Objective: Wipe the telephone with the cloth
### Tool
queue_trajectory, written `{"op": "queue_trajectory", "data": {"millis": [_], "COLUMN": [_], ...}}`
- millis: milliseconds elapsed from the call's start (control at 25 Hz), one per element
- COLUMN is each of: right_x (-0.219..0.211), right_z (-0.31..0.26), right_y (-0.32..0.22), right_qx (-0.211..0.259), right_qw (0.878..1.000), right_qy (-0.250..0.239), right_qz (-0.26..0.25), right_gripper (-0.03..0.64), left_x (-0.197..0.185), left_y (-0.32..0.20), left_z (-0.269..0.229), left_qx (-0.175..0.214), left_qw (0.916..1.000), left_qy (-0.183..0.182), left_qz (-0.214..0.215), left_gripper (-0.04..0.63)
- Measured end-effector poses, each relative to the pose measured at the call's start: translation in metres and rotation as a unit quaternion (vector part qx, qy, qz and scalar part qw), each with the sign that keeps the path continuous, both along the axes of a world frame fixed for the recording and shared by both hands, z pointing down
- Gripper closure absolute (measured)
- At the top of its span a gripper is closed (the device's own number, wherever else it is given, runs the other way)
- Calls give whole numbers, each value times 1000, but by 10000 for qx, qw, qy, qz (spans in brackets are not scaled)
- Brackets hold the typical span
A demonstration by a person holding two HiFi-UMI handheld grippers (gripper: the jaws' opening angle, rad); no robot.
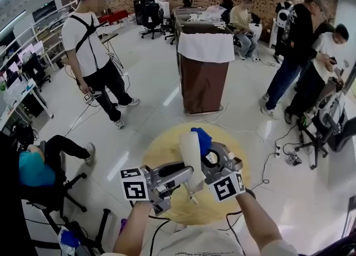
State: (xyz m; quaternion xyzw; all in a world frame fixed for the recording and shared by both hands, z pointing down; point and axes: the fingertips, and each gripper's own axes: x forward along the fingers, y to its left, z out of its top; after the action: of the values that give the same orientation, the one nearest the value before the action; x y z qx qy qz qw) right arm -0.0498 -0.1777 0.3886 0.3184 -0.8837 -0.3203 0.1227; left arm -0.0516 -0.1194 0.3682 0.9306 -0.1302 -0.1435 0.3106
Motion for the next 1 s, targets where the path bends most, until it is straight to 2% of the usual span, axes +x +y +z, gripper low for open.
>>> {"op": "queue_trajectory", "data": {"millis": [600,1000], "right_x": [11,19], "right_z": [32,55], "right_y": [24,45], "right_qx": [172,114], "right_qw": [9996,9994], "right_qy": [216,313], "right_qz": [22,50], "right_gripper": [546,546], "left_x": [3,5], "left_y": [-12,-17], "left_z": [-12,-22], "left_qx": [-45,-70], "left_qw": [10000,9997], "left_qy": [28,234], "left_qz": [39,-18], "left_gripper": [522,522]}}
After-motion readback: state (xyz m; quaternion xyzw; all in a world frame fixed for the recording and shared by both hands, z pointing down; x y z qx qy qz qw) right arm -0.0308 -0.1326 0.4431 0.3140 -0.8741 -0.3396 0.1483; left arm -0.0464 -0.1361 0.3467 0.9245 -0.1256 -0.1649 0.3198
